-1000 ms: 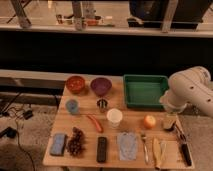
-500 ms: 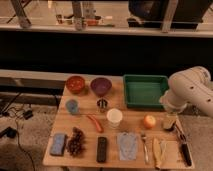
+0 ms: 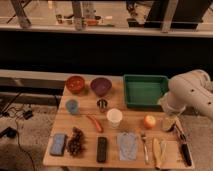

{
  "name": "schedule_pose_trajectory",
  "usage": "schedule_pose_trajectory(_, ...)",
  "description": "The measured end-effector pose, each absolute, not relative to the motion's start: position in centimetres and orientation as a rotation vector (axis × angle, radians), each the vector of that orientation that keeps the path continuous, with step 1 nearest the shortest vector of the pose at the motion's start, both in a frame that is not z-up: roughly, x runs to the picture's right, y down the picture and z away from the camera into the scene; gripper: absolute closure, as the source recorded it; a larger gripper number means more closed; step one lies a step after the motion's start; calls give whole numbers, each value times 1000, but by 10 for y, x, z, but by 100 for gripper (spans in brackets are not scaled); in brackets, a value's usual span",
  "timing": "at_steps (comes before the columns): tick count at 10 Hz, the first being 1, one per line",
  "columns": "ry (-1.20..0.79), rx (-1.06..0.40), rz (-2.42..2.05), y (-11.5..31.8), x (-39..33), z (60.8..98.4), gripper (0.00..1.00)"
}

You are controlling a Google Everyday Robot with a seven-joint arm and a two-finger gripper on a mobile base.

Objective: Place apple in paper cup

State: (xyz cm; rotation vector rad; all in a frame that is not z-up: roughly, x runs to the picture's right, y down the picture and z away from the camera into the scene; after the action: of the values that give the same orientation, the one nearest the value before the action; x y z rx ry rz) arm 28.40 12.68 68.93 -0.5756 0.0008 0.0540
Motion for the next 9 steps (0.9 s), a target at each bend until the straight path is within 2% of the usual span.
schedule_pose_trajectory(4,-58,-567,59,136,257,713,20)
schedule_pose_trajectory(9,-84,-633,84,165,253,748,20)
